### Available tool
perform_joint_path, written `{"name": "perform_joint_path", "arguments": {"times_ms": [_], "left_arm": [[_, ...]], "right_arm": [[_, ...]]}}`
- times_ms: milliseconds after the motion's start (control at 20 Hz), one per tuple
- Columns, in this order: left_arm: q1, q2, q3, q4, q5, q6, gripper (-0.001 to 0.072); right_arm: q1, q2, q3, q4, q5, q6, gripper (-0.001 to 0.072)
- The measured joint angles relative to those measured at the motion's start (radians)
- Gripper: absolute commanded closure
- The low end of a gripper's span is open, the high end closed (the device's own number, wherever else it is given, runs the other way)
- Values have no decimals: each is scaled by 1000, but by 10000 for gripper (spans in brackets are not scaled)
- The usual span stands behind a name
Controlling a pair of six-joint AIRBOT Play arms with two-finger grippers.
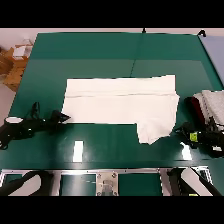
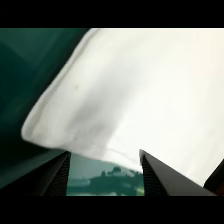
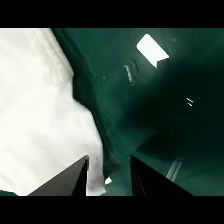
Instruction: Fold the shirts.
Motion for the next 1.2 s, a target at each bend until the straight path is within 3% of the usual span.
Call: {"name": "perform_joint_path", "arguments": {"times_ms": [50,100,150,400,450,500,550,650,850,1050,1200], "left_arm": [[-40,2,-11,-45,74,0,347],[-77,3,-21,-70,144,2,563],[-105,3,-27,-89,205,2,683],[-171,5,-30,-171,317,2,682],[-176,5,-27,-177,322,3,682],[-179,5,-24,-182,325,8,683],[-182,5,-20,-183,325,20,683],[-183,5,-7,-175,305,60,684],[-131,11,56,-118,145,93,684],[-55,91,101,103,-81,27,684],[-32,179,113,247,-170,-36,684]], "right_arm": [[0,1,-18,22,0,-2,226],[1,2,-34,42,2,-5,225],[5,2,-49,60,4,-5,225],[79,0,-94,158,-9,-8,230],[97,0,-98,169,-12,-8,314],[110,0,-100,169,-21,-9,597],[120,0,-100,135,-33,-12,692],[132,-1,-82,107,-31,-25,695],[138,-2,27,15,15,-15,696],[142,2,130,-52,130,60,696],[142,5,183,-82,213,92,696]]}}
